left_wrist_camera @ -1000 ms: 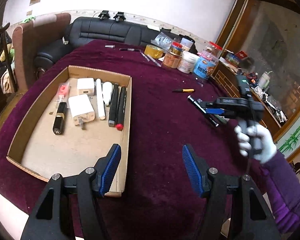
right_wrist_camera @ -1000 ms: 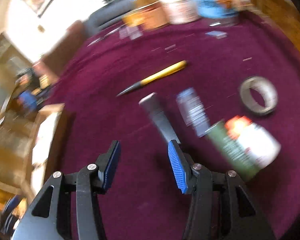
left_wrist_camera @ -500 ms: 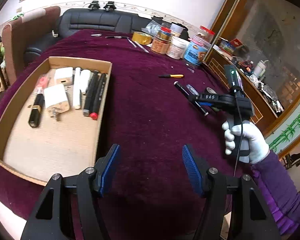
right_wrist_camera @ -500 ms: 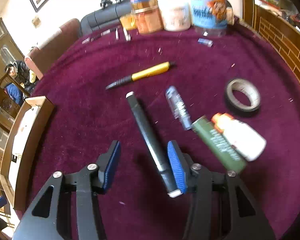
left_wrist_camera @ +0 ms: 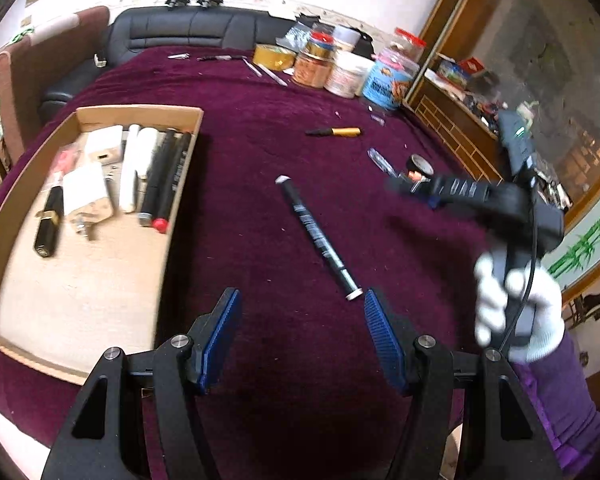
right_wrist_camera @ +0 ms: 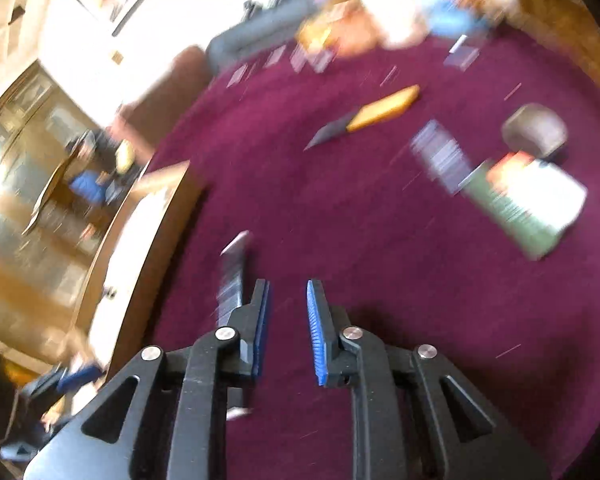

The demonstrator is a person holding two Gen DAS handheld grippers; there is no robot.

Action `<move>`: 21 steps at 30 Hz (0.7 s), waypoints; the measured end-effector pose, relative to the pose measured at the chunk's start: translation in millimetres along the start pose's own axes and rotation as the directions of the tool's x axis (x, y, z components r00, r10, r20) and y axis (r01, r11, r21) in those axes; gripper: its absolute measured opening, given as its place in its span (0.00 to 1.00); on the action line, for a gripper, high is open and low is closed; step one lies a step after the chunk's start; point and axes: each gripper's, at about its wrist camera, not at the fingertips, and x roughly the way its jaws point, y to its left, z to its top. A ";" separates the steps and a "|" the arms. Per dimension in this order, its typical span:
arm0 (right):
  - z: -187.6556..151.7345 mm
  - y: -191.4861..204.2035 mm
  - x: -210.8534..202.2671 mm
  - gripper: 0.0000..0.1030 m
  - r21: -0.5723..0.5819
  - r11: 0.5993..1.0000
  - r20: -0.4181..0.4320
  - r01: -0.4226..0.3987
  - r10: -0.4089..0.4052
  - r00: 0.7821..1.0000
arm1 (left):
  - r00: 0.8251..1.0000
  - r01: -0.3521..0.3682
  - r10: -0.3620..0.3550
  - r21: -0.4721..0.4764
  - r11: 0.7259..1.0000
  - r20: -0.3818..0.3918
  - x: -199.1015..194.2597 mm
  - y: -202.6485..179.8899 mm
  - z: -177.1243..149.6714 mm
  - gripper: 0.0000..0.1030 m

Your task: Organize rigid objects

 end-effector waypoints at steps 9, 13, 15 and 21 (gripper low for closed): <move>23.3 -80.2 -29.0 0.81 0.157 0.954 0.348 0.255 -0.296 0.890 | 0.995 -0.032 0.032 0.000 0.999 -0.090 58.8 -23.4 17.1 0.56; 23.8 -105.1 -11.5 0.72 0.223 0.937 0.221 0.269 -0.317 0.922 | 0.992 -0.075 0.076 0.019 0.997 -0.097 87.5 -29.6 28.2 0.56; 23.7 -99.9 -13.9 0.72 0.201 0.936 0.232 0.288 -0.331 0.915 | 0.990 -0.109 0.112 0.043 0.993 -0.089 101.6 -31.3 34.8 0.54; 16.7 -79.7 -10.7 0.72 0.125 0.941 0.234 0.315 -0.336 0.912 | 0.988 -0.142 0.146 0.091 0.986 -0.042 108.8 -29.6 36.4 0.11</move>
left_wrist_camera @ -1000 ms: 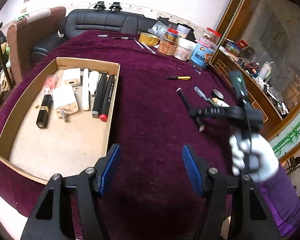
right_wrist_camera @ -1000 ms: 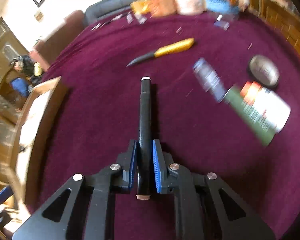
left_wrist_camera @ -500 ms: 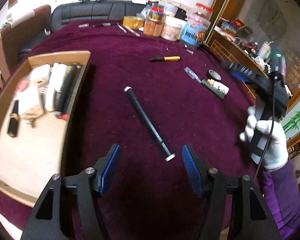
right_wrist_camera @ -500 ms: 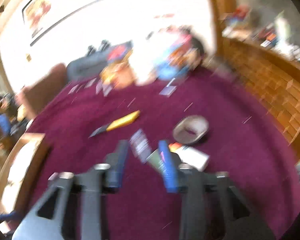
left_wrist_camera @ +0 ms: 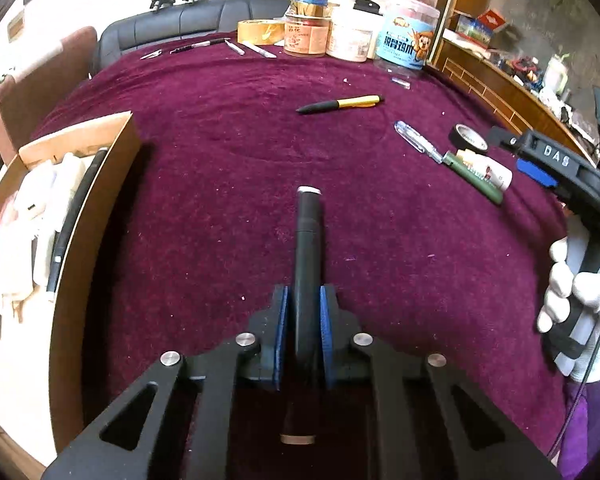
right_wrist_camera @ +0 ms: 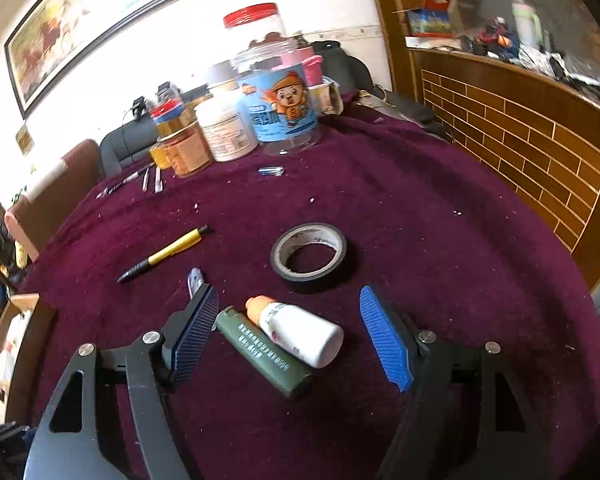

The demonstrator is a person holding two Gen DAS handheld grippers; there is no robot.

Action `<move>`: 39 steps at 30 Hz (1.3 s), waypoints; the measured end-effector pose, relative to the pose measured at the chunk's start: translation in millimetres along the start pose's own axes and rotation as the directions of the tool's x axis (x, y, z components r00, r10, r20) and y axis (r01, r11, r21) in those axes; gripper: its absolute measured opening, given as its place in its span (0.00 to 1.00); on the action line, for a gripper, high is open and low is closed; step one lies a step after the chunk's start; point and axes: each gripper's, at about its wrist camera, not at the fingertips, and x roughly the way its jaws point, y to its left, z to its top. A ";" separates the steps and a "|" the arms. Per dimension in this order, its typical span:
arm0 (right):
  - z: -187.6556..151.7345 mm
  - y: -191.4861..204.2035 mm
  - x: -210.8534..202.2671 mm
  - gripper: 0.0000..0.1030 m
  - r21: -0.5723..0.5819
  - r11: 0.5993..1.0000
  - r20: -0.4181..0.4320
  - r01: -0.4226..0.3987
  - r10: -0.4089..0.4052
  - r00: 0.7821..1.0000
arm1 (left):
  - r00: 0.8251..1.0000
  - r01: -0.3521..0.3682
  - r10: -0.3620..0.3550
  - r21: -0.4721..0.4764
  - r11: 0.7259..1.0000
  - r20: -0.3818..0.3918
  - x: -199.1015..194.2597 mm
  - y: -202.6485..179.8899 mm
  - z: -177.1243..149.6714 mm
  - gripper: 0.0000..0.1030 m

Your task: Organize rigid objects

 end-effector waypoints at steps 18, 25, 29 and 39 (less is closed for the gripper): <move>-2.5 0.8 7.9 0.72 0.004 1.000 -0.017 0.006 -0.005 1.000 | 0.983 0.179 -0.174 -0.136 0.974 0.054 -0.4 28.9 -3.1 0.14; 1.9 18.8 15.5 0.72 -0.034 0.995 -0.090 -0.096 0.093 0.992 | 0.975 0.219 -0.211 -0.158 0.963 0.063 0.4 32.4 -4.0 0.16; 13.4 52.5 26.8 0.72 -0.154 0.979 -0.166 -0.136 0.110 0.980 | 0.977 0.210 -0.203 -0.147 0.967 0.064 -0.1 30.3 -4.6 0.16; 18.2 95.9 94.7 0.37 -0.329 0.944 -0.311 -0.002 -0.106 0.945 | 0.973 0.229 -0.220 -0.164 0.960 0.069 2.3 33.9 -3.7 0.13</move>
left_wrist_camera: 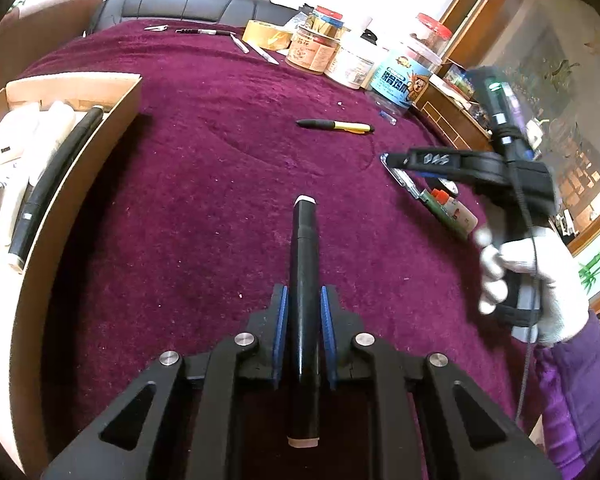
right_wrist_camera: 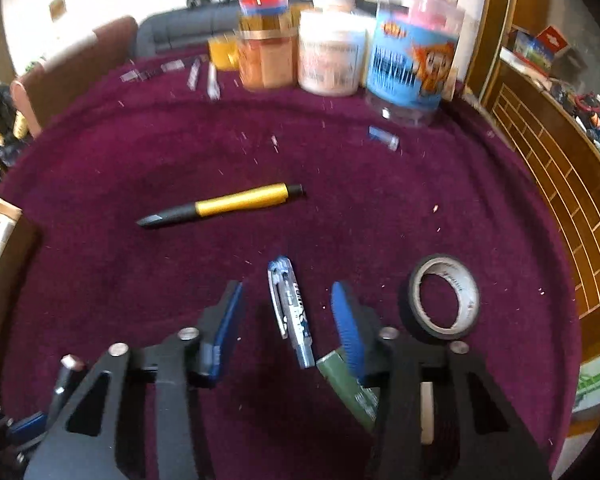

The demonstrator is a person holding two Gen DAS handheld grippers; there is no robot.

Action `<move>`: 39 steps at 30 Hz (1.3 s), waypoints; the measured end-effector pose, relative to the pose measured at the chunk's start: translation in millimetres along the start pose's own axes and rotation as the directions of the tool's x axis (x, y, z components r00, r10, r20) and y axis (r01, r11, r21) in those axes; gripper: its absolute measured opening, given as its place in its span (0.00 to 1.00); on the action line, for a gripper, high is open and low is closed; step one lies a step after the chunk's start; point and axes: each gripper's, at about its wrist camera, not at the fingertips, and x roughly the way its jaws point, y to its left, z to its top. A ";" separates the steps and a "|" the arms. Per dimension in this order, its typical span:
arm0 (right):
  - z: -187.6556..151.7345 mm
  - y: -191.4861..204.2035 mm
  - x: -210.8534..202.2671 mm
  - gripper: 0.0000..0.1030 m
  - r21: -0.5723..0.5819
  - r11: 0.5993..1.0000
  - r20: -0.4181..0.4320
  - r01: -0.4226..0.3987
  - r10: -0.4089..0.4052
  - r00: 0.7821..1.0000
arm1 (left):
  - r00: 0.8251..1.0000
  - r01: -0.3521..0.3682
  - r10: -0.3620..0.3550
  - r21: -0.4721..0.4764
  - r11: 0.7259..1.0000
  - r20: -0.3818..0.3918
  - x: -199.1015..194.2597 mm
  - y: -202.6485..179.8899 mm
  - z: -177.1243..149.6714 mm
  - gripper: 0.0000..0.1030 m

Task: Organize rigid objects
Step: 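Grasp the clear blue-capped pen with the right tool while the left tool holds the marker, then carry the black marker and clear pen into the box and release both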

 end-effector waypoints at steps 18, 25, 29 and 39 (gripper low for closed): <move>-71.1 -4.4 -70.1 0.12 0.124 0.970 0.066 -0.210 0.203 0.977 | 1.000 -0.005 0.005 0.021 1.000 0.015 -2.1 -4.7 0.8 0.12; -98.0 14.1 -100.0 0.12 0.122 0.938 0.097 -0.325 0.315 0.944 | 0.995 0.036 -0.042 0.069 0.997 0.093 -42.8 -12.2 -12.8 0.12; -101.9 29.3 -113.4 0.13 0.112 0.911 0.106 -0.398 0.387 0.916 | 0.984 0.090 -0.091 0.012 0.996 0.151 -87.9 4.1 -16.7 0.12; -88.1 111.5 -134.3 0.13 0.021 0.822 0.078 -0.569 0.566 0.820 | 0.941 -0.090 0.124 -0.120 0.989 0.316 -184.1 88.0 -22.5 0.12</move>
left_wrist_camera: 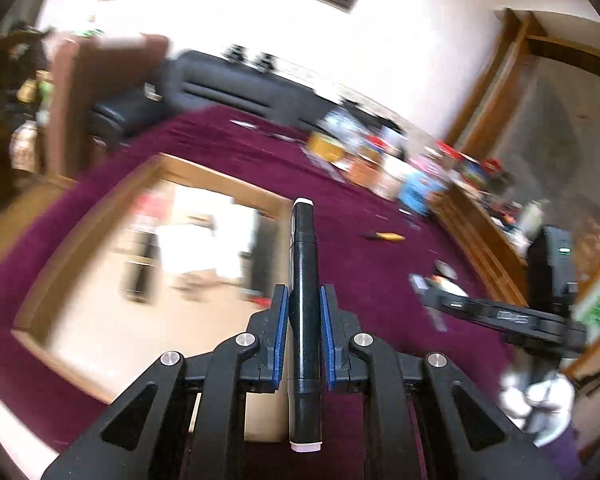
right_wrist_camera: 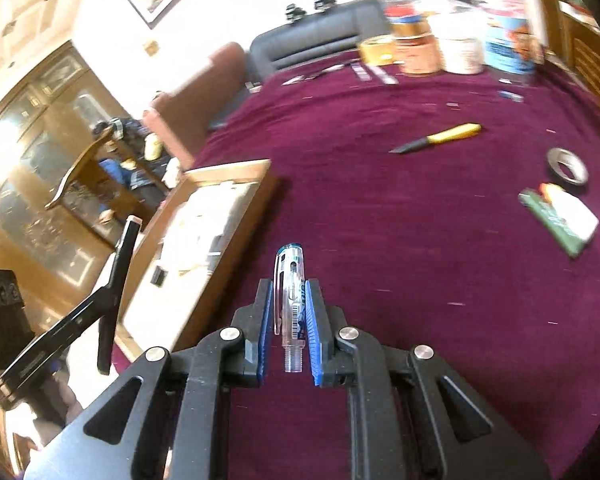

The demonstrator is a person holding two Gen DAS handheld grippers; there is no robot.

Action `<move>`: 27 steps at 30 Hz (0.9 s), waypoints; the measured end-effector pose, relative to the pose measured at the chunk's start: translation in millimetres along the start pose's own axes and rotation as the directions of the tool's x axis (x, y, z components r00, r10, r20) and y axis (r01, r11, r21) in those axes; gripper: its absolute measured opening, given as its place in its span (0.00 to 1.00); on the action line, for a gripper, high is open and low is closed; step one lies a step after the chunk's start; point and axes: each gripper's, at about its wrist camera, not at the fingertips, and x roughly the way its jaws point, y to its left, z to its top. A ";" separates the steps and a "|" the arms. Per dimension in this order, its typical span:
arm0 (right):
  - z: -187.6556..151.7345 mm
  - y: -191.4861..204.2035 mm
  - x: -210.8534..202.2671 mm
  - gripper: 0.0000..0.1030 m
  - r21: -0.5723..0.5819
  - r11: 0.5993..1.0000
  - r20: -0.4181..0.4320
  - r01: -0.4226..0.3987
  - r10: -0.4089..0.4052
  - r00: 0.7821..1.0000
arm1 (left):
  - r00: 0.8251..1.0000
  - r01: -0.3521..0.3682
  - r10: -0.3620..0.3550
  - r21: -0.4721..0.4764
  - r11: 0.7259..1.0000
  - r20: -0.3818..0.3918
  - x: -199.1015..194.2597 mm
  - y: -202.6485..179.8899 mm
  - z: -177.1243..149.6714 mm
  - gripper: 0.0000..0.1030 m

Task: Organize rigid objects
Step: 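Carry the black marker and clear pen into the box and release both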

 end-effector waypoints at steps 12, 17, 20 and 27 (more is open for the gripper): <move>-12.6 110.1 116.4 0.13 -0.114 0.982 -0.235 -0.147 0.117 0.965 | 0.964 -0.238 0.214 -0.151 0.959 -0.159 52.0 115.5 11.7 0.12; -12.4 130.8 157.9 0.13 -0.131 0.981 -0.322 -0.143 0.094 0.942 | 0.941 -0.275 0.236 -0.141 0.951 -0.244 79.0 131.0 13.7 0.12; -13.8 141.6 176.4 0.13 -0.155 0.982 -0.353 -0.111 0.050 0.934 | 0.950 -0.252 0.218 -0.136 0.958 -0.223 78.7 134.4 19.6 0.13; -18.9 150.3 192.6 0.14 -0.217 0.973 -0.353 -0.077 -0.005 0.936 | 0.974 -0.198 0.176 -0.167 0.966 -0.142 38.5 129.9 14.9 0.41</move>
